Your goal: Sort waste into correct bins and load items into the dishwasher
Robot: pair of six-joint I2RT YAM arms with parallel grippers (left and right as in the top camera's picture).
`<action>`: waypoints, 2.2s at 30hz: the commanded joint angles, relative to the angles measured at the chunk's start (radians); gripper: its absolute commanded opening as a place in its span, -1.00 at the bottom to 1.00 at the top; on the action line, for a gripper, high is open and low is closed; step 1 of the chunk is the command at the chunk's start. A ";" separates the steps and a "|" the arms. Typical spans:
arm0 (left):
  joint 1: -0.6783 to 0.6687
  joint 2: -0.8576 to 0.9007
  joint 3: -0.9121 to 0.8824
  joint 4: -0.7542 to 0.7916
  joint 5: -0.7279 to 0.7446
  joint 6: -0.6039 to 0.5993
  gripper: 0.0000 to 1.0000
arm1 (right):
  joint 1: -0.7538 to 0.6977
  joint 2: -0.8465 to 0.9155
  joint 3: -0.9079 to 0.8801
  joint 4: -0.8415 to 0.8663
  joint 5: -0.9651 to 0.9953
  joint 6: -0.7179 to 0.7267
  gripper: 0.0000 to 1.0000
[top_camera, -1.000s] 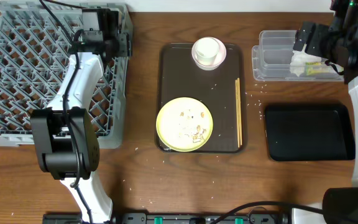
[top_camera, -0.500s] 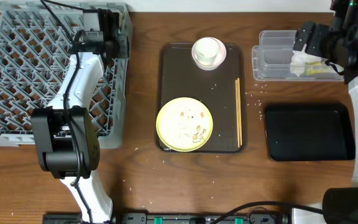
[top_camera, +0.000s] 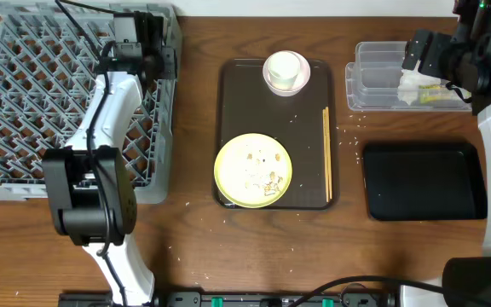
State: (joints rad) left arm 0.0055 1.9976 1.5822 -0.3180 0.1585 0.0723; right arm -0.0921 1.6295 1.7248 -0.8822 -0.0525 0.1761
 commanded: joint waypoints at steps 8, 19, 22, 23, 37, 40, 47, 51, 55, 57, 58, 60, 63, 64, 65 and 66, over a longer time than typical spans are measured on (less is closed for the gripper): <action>0.004 -0.108 0.006 -0.013 0.006 -0.025 -0.85 | -0.006 0.003 0.006 -0.001 0.003 0.010 0.99; 0.004 -0.092 0.003 -0.064 0.006 0.060 0.30 | -0.006 0.002 0.006 -0.001 0.003 0.010 0.98; 0.004 -0.059 0.003 -0.075 0.006 0.155 0.31 | -0.006 0.002 0.006 -0.001 0.003 0.010 0.99; 0.004 -0.050 0.003 -0.078 0.006 0.181 0.31 | -0.006 0.002 0.006 -0.001 0.003 0.010 0.99; 0.004 0.029 0.003 -0.075 -0.089 0.267 0.15 | -0.006 0.002 0.006 -0.001 0.003 0.010 0.99; 0.004 0.029 0.003 -0.069 -0.104 0.267 -0.22 | -0.006 0.002 0.006 -0.001 0.003 0.010 0.99; 0.004 0.029 0.003 -0.065 -0.117 0.266 -0.63 | -0.006 0.003 0.006 -0.001 0.003 0.010 0.98; 0.004 0.029 0.004 -0.055 -0.173 0.237 -0.84 | -0.006 0.002 0.006 -0.001 0.003 0.010 0.98; 0.004 0.026 0.004 -0.042 -0.174 0.164 -0.85 | -0.006 0.002 0.006 -0.001 0.003 0.010 0.99; 0.004 0.019 0.004 -0.035 -0.168 0.125 -0.85 | -0.006 0.003 0.006 -0.001 0.003 0.010 0.98; 0.004 0.013 0.004 -0.035 -0.166 0.103 -0.85 | -0.006 0.002 0.006 -0.001 0.003 0.010 0.98; 0.004 -0.001 0.004 -0.031 -0.166 0.066 -0.85 | -0.006 0.002 0.006 -0.001 0.003 0.010 0.99; 0.006 -0.032 0.004 -0.024 -0.150 0.037 -0.85 | -0.006 0.002 0.006 -0.001 0.003 0.010 0.99; 0.009 -0.040 0.004 -0.023 -0.132 0.032 -0.85 | -0.006 0.003 0.006 -0.001 0.003 0.010 0.99; 0.014 -0.053 0.004 -0.019 -0.105 0.017 -0.85 | -0.006 0.002 0.006 -0.001 0.003 0.010 0.98; 0.020 -0.063 0.004 -0.016 -0.076 0.006 -0.85 | -0.006 0.002 0.006 -0.001 0.003 0.010 0.98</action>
State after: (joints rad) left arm 0.0029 1.9991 1.5826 -0.3397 0.0326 0.1501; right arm -0.0921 1.6295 1.7248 -0.8822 -0.0521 0.1761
